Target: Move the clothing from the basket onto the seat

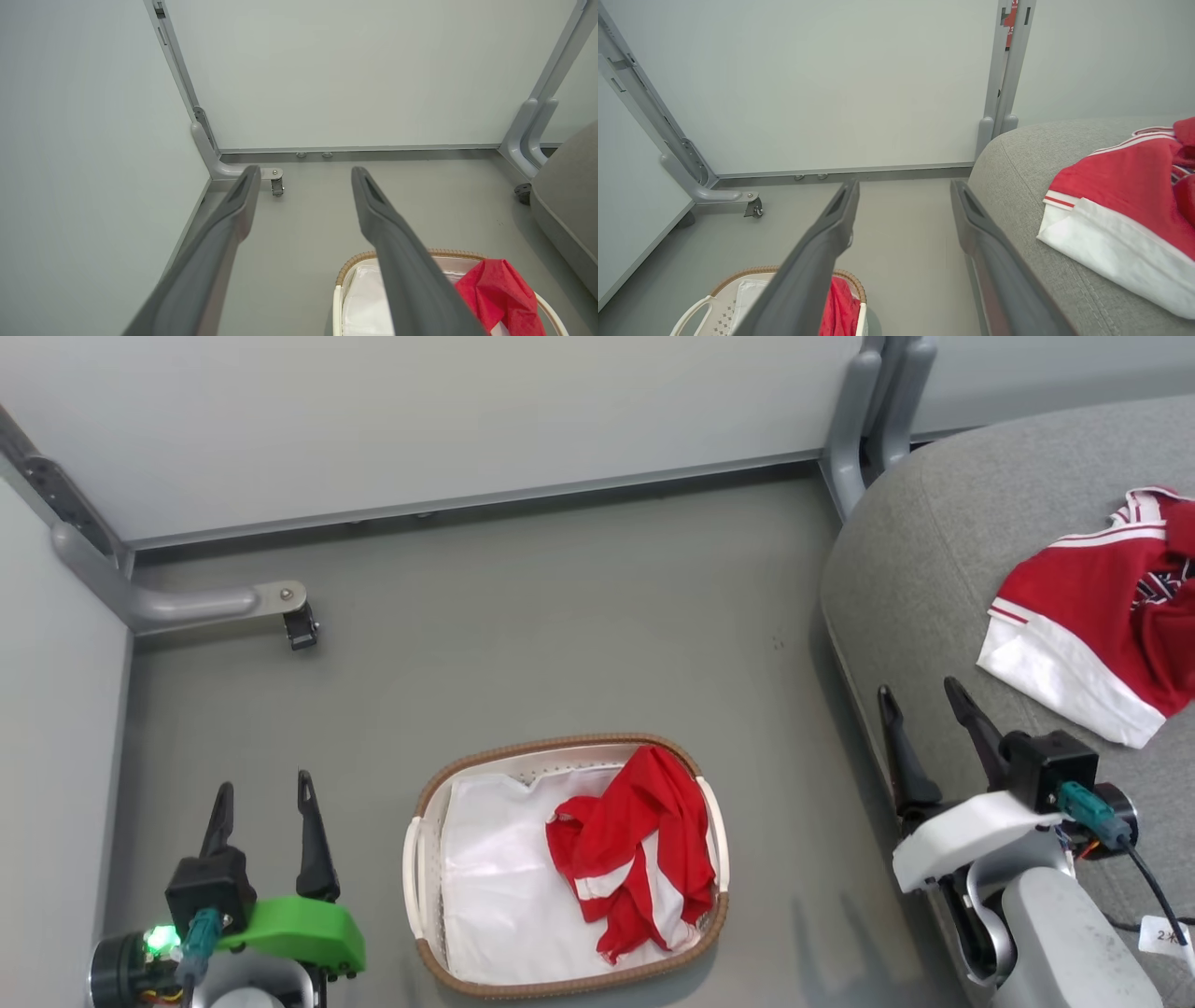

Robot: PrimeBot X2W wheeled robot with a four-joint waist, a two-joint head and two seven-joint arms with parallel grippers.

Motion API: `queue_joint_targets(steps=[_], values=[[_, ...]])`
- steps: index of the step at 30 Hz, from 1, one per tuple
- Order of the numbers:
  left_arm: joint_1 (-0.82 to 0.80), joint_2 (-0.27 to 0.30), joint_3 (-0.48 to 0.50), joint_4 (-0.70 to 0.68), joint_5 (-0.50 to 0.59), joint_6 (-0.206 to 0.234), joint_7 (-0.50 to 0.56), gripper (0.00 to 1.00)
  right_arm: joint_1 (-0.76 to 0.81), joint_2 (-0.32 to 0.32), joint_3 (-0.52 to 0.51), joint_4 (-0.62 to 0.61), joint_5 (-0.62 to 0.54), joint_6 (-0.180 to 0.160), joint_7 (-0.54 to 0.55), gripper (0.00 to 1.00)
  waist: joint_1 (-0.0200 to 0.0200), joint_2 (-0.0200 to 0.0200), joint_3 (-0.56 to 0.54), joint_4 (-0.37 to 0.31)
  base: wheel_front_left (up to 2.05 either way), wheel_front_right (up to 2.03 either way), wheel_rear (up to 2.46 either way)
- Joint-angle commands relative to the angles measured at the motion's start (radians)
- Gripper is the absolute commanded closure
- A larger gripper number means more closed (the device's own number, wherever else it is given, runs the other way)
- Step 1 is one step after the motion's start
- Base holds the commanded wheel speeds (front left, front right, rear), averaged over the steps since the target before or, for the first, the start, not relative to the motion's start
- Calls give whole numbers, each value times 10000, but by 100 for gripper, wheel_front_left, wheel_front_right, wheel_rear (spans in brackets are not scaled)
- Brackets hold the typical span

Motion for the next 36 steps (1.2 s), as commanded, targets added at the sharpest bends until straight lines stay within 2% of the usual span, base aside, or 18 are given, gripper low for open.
queue_joint_targets(steps=[1,9,15,21,26,36], values=[[356,-48,88,-89,113,-138,-5,0,269,11,-8,35,38,-14,-21,0,0,0,-323,81,0,0,0],[785,-184,361,-50,256,-581,-5,0,623,9,129,90,-42,-14,-21,0,0,0,-397,25,0,0,0],[565,-238,81,175,411,-852,-5,0,299,-84,196,-16,-39,-14,-21,0,0,0,-129,-67,0,0,0],[-246,-255,-856,717,-112,-1207,-7,0,-412,-81,287,-545,-41,-14,-20,0,0,0,1005,-317,0,0,0],[-1538,-245,-1888,1332,-392,-1298,-5,0,-1304,-111,441,-1191,85,-14,-20,0,0,0,2361,-732,0,0,0],[-4093,-227,-3070,3398,-357,-1535,-7,0,-2624,-64,329,-2431,218,-14,-20,0,0,0,4473,-1605,0,0,0]])
